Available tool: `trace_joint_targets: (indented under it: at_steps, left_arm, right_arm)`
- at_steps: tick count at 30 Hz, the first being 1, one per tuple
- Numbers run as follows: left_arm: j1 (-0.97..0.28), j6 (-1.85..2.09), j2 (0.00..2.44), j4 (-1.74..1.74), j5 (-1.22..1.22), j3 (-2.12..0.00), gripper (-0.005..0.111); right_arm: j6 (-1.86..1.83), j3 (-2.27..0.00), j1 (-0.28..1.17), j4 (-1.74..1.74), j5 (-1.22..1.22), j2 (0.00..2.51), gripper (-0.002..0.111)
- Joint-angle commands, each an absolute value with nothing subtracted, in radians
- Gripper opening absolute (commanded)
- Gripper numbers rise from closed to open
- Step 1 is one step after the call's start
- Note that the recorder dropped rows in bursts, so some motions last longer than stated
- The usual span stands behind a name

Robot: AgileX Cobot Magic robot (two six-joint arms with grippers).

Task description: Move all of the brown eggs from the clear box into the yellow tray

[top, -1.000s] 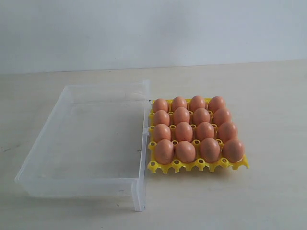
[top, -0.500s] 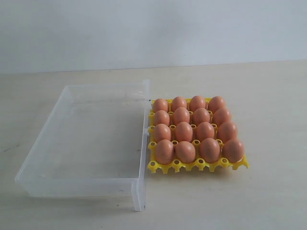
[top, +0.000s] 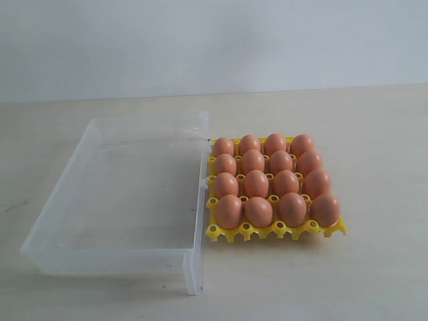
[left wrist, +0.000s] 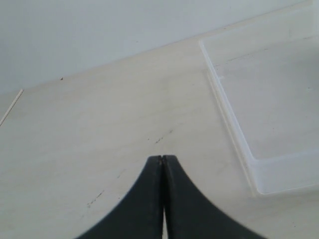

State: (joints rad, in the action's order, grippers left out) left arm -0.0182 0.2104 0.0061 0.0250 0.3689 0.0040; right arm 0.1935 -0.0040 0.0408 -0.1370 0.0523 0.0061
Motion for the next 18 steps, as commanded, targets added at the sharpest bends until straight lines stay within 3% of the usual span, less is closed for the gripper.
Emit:
trace_joint_targets:
  at_steps: [1, 18]
  left_arm:
    - [-0.02, 0.205, 0.0, 0.025, 0.363, 0.0, 0.0]
    - [-0.02, 0.205, 0.0, 0.025, 0.363, 0.0, 0.0]
  right_arm:
    - [0.155, 0.0, 0.035, -0.084, 0.059, 0.0, 0.0]
    - [-0.019, 0.0, 0.035, 0.05, 0.059, 0.0, 0.0]
